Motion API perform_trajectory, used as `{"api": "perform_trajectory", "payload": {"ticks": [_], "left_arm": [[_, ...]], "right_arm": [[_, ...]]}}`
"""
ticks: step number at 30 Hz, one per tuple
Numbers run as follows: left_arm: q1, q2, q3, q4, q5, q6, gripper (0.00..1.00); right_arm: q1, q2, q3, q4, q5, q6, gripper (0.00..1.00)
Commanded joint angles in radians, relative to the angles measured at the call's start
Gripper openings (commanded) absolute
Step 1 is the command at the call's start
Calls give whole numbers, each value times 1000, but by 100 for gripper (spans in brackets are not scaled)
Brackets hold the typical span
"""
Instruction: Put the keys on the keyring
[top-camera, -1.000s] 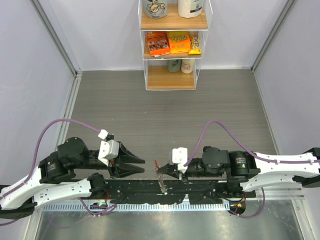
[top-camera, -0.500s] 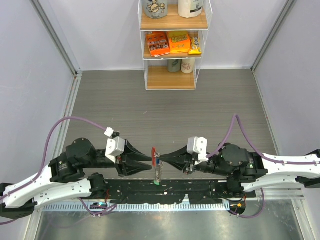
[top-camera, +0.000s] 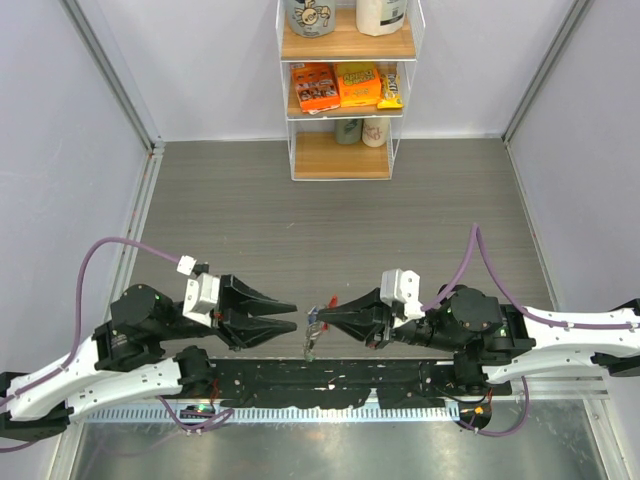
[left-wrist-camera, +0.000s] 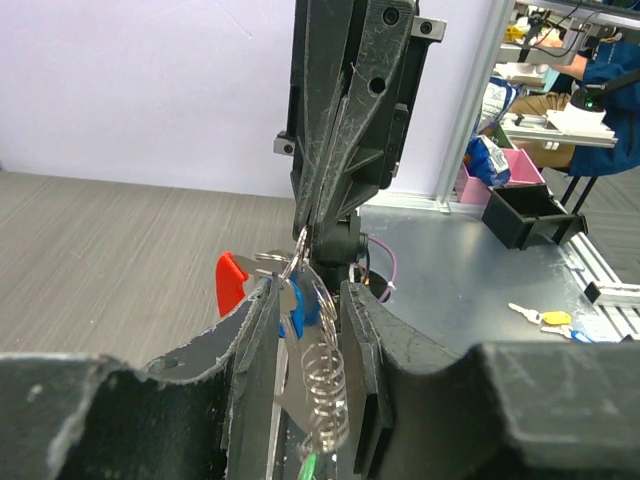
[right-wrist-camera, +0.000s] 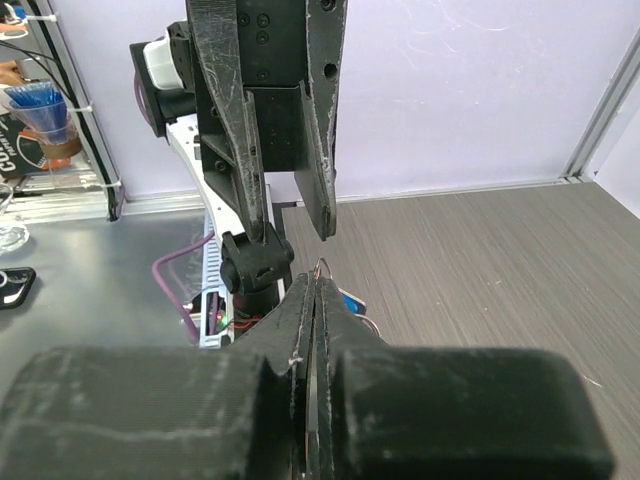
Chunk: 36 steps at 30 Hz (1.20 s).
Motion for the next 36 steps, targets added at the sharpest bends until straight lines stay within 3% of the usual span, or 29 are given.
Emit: {"api": "perform_trajectory", "payload": {"ticks": [1, 22, 36], "left_arm": [[-2, 6, -11, 108, 7, 5, 36], [-2, 26, -18, 170, 99, 45, 38], [-2, 28, -24, 162, 134, 53, 24]], "right_arm": [[9, -2, 20, 111, -19, 41, 5], [7, 27, 60, 130, -100, 75, 5], [9, 39, 89, 144, -117, 75, 5]]}}
